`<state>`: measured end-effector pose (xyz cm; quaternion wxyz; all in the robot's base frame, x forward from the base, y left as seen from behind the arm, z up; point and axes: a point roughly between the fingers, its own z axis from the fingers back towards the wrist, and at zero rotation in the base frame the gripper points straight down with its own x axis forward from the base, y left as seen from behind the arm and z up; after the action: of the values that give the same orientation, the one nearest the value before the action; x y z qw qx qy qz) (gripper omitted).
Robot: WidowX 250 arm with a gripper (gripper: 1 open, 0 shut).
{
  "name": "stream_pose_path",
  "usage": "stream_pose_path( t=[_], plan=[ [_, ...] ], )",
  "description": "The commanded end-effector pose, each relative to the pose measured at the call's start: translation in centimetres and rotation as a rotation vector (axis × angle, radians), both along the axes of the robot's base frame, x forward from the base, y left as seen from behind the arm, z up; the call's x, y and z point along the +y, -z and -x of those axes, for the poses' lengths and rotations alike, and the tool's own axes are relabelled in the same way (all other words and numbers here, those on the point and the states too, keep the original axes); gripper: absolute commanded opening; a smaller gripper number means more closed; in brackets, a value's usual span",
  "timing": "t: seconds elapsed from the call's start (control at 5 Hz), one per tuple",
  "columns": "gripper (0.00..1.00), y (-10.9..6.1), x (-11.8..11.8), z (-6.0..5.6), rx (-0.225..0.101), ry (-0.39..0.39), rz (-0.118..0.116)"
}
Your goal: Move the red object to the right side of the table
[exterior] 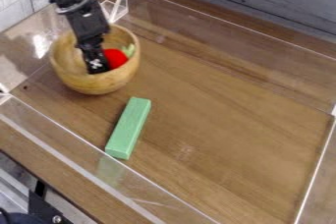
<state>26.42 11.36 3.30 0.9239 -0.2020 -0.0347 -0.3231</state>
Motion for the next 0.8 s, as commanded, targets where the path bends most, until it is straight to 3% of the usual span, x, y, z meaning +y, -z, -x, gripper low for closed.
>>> stream_pose_path(
  t=[0.0,0.4,0.6],
  plan=[
    [0.00,-3.4,-1.4,-0.7,-0.063,-0.030,-0.035],
    [0.00,-5.8,-3.8,-0.6,-0.057,0.003,-0.047],
    [1.00,-6.5,-5.5,-0.7,-0.052,0.024,-0.048]
  ],
)
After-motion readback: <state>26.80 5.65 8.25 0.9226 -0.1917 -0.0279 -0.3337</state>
